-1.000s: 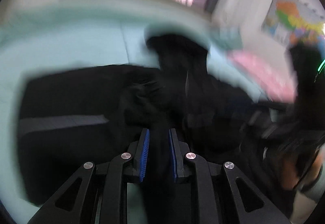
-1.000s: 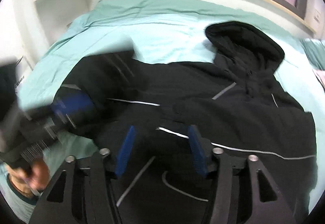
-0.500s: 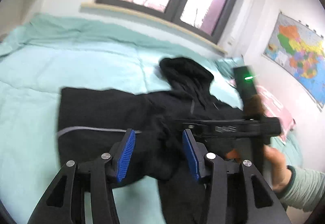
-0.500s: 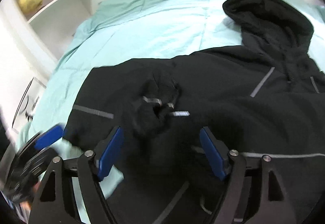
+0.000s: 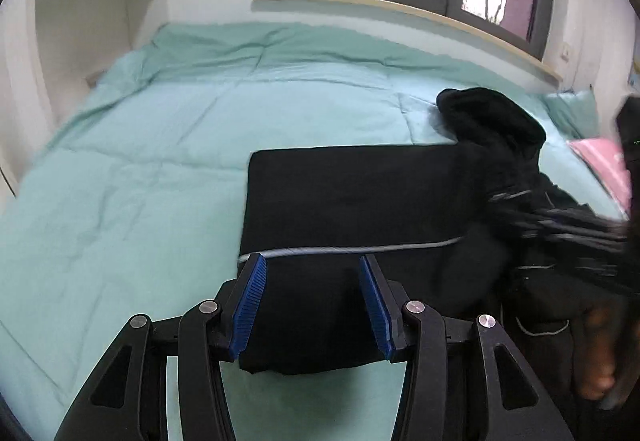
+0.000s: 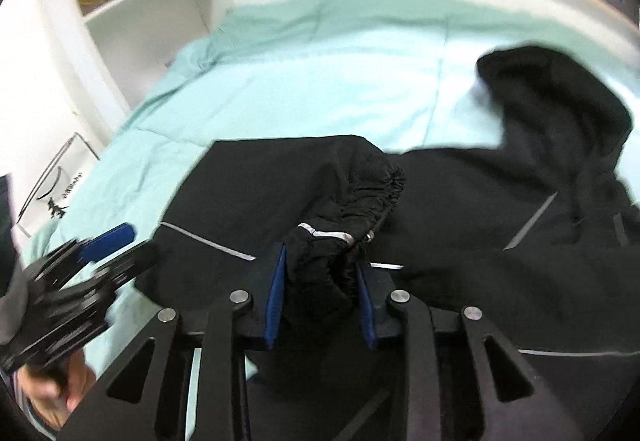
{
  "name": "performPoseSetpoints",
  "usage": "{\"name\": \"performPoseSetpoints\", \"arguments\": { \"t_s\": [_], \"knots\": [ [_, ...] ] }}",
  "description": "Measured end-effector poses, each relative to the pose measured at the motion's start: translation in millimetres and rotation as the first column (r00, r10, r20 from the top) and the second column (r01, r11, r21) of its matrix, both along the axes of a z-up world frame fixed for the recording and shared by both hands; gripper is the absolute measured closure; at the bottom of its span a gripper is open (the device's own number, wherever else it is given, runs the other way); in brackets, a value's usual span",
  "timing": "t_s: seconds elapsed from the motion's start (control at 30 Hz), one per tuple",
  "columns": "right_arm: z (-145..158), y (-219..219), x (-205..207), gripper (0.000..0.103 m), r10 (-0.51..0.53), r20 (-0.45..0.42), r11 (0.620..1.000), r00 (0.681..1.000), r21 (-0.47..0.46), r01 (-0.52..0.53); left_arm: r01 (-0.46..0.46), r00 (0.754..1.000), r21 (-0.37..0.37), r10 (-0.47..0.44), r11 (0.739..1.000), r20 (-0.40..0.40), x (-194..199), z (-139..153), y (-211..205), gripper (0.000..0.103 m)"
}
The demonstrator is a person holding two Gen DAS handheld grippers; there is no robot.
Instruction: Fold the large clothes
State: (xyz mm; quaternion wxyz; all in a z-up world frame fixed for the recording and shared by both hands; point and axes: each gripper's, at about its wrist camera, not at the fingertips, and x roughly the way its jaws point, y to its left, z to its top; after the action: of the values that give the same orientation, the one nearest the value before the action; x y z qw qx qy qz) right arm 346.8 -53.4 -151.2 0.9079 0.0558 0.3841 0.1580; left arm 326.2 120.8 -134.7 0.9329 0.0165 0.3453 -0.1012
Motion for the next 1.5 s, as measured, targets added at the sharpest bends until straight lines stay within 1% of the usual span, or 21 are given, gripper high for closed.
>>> {"name": "performPoseSetpoints", "arguments": {
  "t_s": [0.1, 0.2, 0.33, 0.43, 0.57, 0.63, 0.73, 0.8, 0.87, 0.93, 1.0, 1.07, 1.1, 1.13, 1.2, 1.23, 1.3, 1.37, 1.43, 1.47, 1.5],
  "knots": [
    [23.7, -30.3, -30.2, 0.068, -0.002, 0.056, 0.999, 0.998, -0.041, 0.005, 0.058, 0.998, 0.000, -0.058, 0.998, 0.032, -12.7, 20.2, -25.2, 0.053],
    [46.8, -71.0, -55.8, 0.068, -0.032, 0.122, 0.995, 0.992, -0.092, 0.043, 0.102, 0.993, -0.003, -0.102, 0.995, 0.059, -18.2, 38.6, -53.0, 0.053],
    [68.6, -149.7, -79.3, 0.068, -0.116, 0.132, 0.988, 0.984, -0.087, 0.128, 0.179, 0.983, -0.005, -0.179, 0.984, 0.048, -23.6, 51.1, -97.6, 0.053],
    [74.3, -197.7, -89.7, 0.068, -0.176, 0.155, 0.973, 0.972, -0.123, 0.196, 0.223, 0.973, 0.035, -0.225, 0.974, 0.049, -24.9, 49.9, -135.7, 0.053],
    [70.4, -262.8, -102.6, 0.068, -0.288, 0.142, 0.941, 0.947, -0.141, 0.307, 0.313, 0.949, -0.012, -0.313, 0.950, -0.028, -17.9, 27.2, -179.3, 0.053],
    [56.5, -287.1, -104.3, 0.068, -0.327, 0.118, 0.925, 0.938, -0.163, 0.343, 0.353, 0.932, 0.004, -0.351, 0.936, -0.088, -13.4, 2.8, -206.3, 0.053],
    [14.9, -319.7, -102.8, 0.068, -0.363, 0.017, 0.916, 0.932, -0.174, 0.360, 0.371, 0.914, 0.047, -0.356, 0.927, -0.196, -7.3, -41.6, -235.2, 0.053],
    [-23.0, -335.5, -95.6, 0.068, -0.389, -0.058, 0.910, 0.919, -0.177, 0.374, 0.380, 0.906, 0.059, -0.358, 0.923, -0.227, -5.6, -68.6, -240.3, 0.053],
    [-54.2, -346.5, -90.8, 0.067, -0.407, -0.122, 0.907, 0.905, -0.170, 0.385, 0.380, 0.908, 0.045, -0.363, 0.924, -0.210, -5.6, -77.6, -236.3, 0.053],
    [-83.5, -357.9, -91.1, 0.063, -0.402, -0.188, 0.914, 0.896, -0.141, 0.380, 0.386, 0.899, -0.008, -0.378, 0.923, -0.222, -2.3, -79.2, -228.7, 0.053],
    [-89.8, -360.7, -94.7, 0.063, -0.395, -0.193, 0.918, 0.898, -0.126, 0.377, 0.390, 0.895, -0.017, -0.383, 0.921, -0.228, -2.2, -72.7, -222.9, 0.053],
    [-83.5, -363.6, -98.6, 0.062, -0.388, -0.199, 0.921, 0.900, -0.127, 0.369, 0.393, 0.900, 0.000, -0.384, 0.920, -0.205, -9.2, -62.9, -218.3, 0.053],
    [-72.4, -365.7, -103.2, 0.057, -0.391, -0.198, 0.920, 0.899, -0.115, 0.375, 0.394, 0.905, 0.002, -0.387, 0.919, -0.178, -13.3, -53.8, -215.2, 0.053],
    [-63.8, -369.5, -106.1, 0.046, -0.402, -0.188, 0.915, 0.896, -0.106, 0.389, 0.397, 0.908, -0.012, -0.394, 0.918, -0.146, -17.1, -42.2, -210.1, 0.053],
    [-37.6, -366.6, -112.0, 0.036, -0.432, -0.129, 0.901, 0.893, -0.093, 0.423, 0.384, 0.918, -0.068, -0.389, 0.921, -0.075, -18.0, -18.7, -207.3, 0.053],
    [-23.7, -362.7, -110.0, 0.036, -0.427, -0.090, 0.904, 0.900, -0.073, 0.422, 0.365, 0.927, -0.085, -0.371, 0.927, -0.059, -13.3, -12.4, -207.8, 0.053],
    [-5.5, -346.5, -95.9, 0.036, -0.394, -0.044, 0.918, 0.918, -0.056, 0.392, 0.320, 0.942, -0.092, -0.327, 0.943, -0.076, 2.7, -11.6, -216.2, 0.053],
    [-7.4, -329.2, -70.1, 0.036, -0.370, -0.040, 0.926, 0.928, -0.096, 0.365, 0.288, 0.948, -0.088, -0.297, 0.953, -0.114, 22.2, -24.2, -224.3, 0.053],
    [-25.2, -317.9, -40.7, 0.036, -0.356, -0.067, 0.929, 0.932, -0.135, 0.345, 0.220, 0.958, -0.054, -0.226, 0.974, -0.174, 43.4, -46.5, -225.8, 0.053],
    [-39.4, -312.1, -26.4, 0.036, -0.364, -0.091, 0.923, 0.927, -0.166, 0.347, 0.188, 0.957, -0.040, -0.192, 0.981, -0.217, 53.8, -63.1, -223.4, 0.053],
    [-60.8, -312.1, -11.8, 0.038, -0.381, -0.141, 0.915, 0.914, -0.201, 0.350, 0.173, 0.954, -0.038, -0.177, 0.984, -0.243, 60.1, -74.6, -220.8, 0.053]
  ]
}}
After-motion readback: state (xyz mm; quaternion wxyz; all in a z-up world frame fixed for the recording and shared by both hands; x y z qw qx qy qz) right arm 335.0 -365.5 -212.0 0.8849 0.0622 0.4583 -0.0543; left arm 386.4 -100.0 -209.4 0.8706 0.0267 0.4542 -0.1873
